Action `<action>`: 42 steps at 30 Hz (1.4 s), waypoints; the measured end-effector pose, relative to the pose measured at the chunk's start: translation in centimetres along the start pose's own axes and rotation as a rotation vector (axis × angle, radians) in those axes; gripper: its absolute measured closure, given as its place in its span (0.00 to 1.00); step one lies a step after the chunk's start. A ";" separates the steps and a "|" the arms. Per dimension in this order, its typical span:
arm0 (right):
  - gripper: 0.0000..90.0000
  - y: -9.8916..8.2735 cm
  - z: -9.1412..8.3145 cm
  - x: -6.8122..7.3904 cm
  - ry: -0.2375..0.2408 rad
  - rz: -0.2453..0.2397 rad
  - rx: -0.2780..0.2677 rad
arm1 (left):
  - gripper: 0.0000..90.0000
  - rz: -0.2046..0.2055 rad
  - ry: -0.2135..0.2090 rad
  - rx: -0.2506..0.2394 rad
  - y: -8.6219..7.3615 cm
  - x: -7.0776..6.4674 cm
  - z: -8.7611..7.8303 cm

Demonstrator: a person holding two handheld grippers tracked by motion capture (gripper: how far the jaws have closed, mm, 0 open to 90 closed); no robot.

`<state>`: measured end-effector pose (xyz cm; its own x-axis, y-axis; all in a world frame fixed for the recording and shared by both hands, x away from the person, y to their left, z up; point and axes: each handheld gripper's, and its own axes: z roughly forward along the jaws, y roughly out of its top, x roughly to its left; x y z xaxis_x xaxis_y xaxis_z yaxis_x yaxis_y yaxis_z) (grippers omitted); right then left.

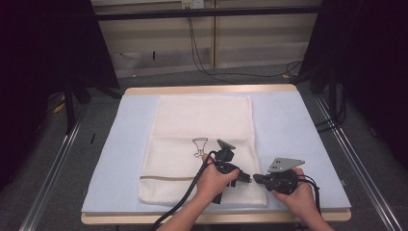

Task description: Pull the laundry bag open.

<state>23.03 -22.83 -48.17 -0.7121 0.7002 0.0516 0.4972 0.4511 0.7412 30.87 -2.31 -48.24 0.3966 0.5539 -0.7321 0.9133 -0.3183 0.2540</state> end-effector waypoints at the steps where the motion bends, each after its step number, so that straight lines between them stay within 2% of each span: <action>1: 1.00 0.0 0.0 0.0 -0.007 -0.006 -0.003 | 0.97 0.005 0.012 -0.004 -0.1 0.0 -0.1; 5: 1.00 -0.1 0.0 0.1 -0.011 -0.005 -0.003 | 0.97 0.009 -0.006 -0.004 -0.1 0.2 -0.3; 7: 1.00 -0.1 0.0 0.1 -0.016 0.004 -0.002 | 0.97 0.009 0.000 -0.007 -0.1 0.3 -0.7; 11: 1.00 0.0 0.0 0.3 -0.026 -0.021 0.005 | 0.97 0.014 0.008 -0.010 -0.2 0.5 -1.4; 13: 1.00 0.0 0.0 0.3 -0.025 -0.010 0.007 | 0.97 0.001 -0.004 -0.010 -0.2 0.5 -1.6; 15: 1.00 -0.1 0.0 0.3 -0.020 -0.005 0.002 | 0.97 0.005 0.003 -0.009 -0.2 0.7 -1.7; 18: 1.00 -0.1 0.0 0.2 -0.016 0.001 -0.001 | 0.97 0.001 -0.017 -0.008 -0.2 0.8 -1.9; 20: 1.00 -0.1 0.0 0.1 -0.014 0.009 -0.005 | 0.97 0.014 0.004 -0.004 -0.2 0.9 -2.1; 21: 1.00 -0.2 0.0 0.1 -0.015 0.012 -0.006 | 0.97 0.000 -0.002 -0.014 -0.2 0.8 -2.1; 27: 1.00 -0.2 0.0 0.0 -0.008 0.019 -0.006 | 0.97 0.012 0.000 -0.010 -0.2 1.2 -3.0; 30: 1.00 -0.2 0.0 0.0 -0.007 0.023 -0.008 | 0.97 0.013 0.016 -0.017 -0.3 1.3 -3.5; 34: 1.00 -0.2 0.0 0.0 -0.009 0.027 -0.009 | 0.97 0.012 0.008 -0.001 -0.3 2.0 -4.4; 38: 1.00 -0.3 0.0 0.0 -0.006 0.029 -0.010 | 0.97 -0.001 0.006 -0.013 -0.5 2.5 -5.0; 41: 1.00 -0.3 0.0 0.0 0.001 0.030 -0.014 | 0.97 -0.010 -0.015 -0.011 -0.6 2.8 -5.3; 42: 1.00 -0.3 0.0 0.0 0.001 0.031 -0.014 | 0.97 -0.003 -0.002 -0.010 -0.6 3.0 -5.3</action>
<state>22.91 -22.97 -48.38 -0.6970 0.7132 0.0751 0.5119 0.4214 0.7486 31.97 3.62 -47.18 0.3933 0.5532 -0.7344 0.9155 -0.3090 0.2575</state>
